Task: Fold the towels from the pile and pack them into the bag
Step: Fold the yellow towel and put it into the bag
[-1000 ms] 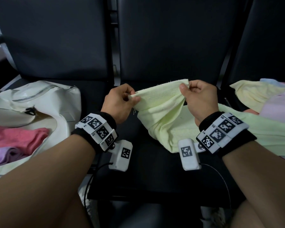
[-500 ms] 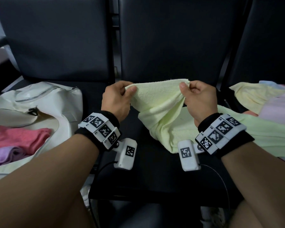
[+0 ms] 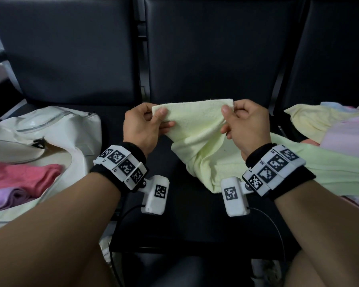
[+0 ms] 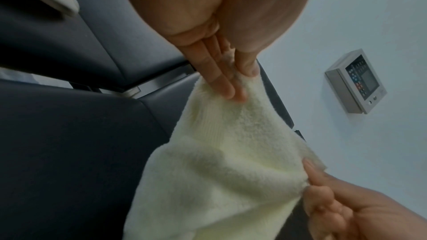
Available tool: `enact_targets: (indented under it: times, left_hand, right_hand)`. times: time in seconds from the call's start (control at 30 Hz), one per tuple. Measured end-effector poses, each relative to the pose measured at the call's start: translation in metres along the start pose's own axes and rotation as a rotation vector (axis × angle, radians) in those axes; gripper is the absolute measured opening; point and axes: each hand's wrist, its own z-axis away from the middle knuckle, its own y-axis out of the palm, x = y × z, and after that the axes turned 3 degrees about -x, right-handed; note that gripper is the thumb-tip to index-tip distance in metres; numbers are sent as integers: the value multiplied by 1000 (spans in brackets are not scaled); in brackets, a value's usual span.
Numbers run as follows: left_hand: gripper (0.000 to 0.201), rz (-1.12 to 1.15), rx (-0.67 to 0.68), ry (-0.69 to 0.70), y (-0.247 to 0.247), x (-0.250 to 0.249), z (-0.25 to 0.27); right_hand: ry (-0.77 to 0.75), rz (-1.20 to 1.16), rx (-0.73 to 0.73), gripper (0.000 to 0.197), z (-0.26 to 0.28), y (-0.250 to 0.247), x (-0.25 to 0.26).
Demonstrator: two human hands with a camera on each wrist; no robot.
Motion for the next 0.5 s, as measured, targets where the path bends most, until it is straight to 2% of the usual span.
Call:
enact_targets:
  times: [0.27, 0.4, 0.5]
  left_hand:
    - [1, 2, 40, 48, -2, -2, 1]
    - [11, -49, 10, 89, -1, -4, 2]
    - [15, -50, -10, 76, 2, -10, 5]
  right_hand:
    - [17, -86, -15, 17, 3, -1, 6]
    - [21, -93, 2, 5, 4, 0, 8]
    - [15, -117, 0, 9, 6, -2, 11]
